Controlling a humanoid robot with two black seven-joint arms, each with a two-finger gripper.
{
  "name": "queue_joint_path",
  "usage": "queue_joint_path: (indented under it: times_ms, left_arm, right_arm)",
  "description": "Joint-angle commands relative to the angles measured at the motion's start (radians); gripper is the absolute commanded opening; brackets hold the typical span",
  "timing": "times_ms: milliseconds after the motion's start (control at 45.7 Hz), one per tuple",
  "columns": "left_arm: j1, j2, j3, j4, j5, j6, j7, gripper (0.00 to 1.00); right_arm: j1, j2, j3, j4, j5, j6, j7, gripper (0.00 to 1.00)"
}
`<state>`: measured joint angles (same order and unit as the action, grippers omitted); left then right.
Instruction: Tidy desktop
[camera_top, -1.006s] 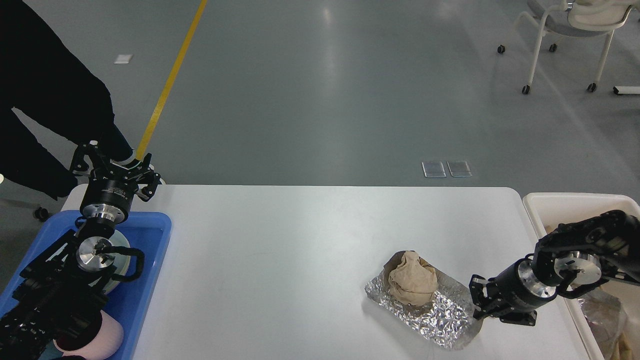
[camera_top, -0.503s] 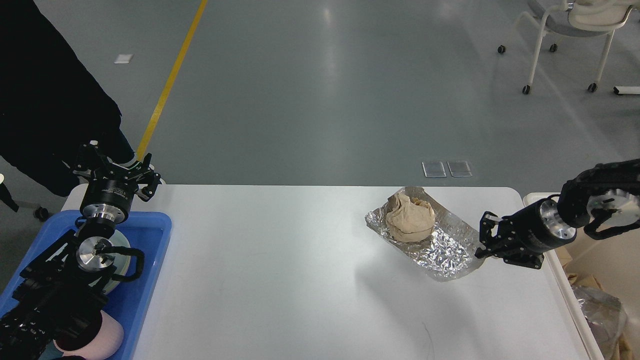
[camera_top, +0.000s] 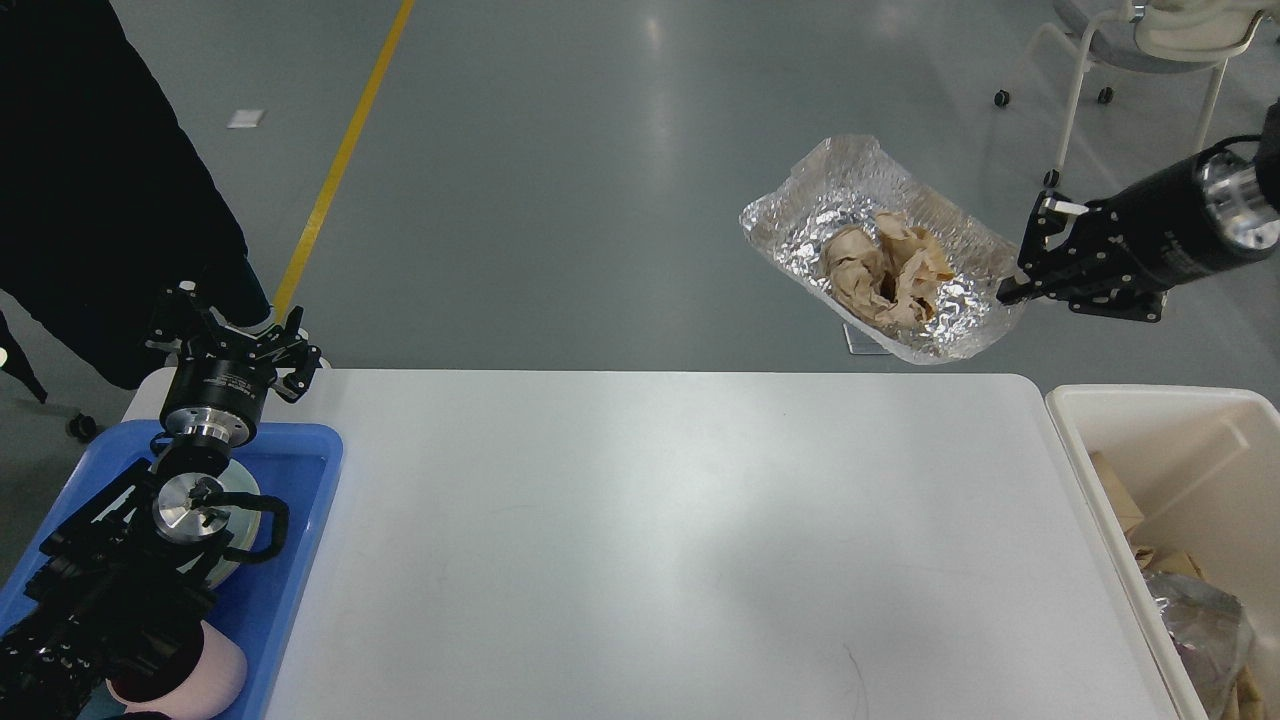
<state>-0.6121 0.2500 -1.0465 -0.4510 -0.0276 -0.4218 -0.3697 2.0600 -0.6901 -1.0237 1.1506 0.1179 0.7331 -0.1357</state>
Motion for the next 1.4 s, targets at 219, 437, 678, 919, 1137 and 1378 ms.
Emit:
queue_joint_path:
  times_ms: [219,437,678,919,1137,1378]
  left_arm:
    - [0.0,0.0,0.0,0.0,0.0,0.0,0.0,0.97]
    - [0.0,0.0,0.0,0.0,0.0,0.0,0.0,0.97]
    - [0.0,0.0,0.0,0.0,0.0,0.0,0.0,0.97]
    - [0.0,0.0,0.0,0.0,0.0,0.0,0.0,0.97]
    - [0.0,0.0,0.0,0.0,0.0,0.0,0.0,0.97]
    - [0.0,0.0,0.0,0.0,0.0,0.0,0.0,0.97]
  right_arm:
    - [0.017,-0.028,-0.062,-0.017,0.0,0.014,-0.001,0.0]
    - [-0.223,-0.051,-0.072,-0.21,0.031,-0.086,-0.002,0.0]
    - [-0.461,-0.117,-0.064,-0.252,0.12,-0.285,-0.002,0.0]
    - [-0.659,-0.175,-0.055,-0.253,0.2,-0.616,-0.002,0.0]
    - [-0.843,-0.177,0.014,-0.299,0.201,-0.727,-0.004,0.0]
    - [-0.92,-0.128,0.022,-0.405,0.186,-0.727,-0.005,1.0]
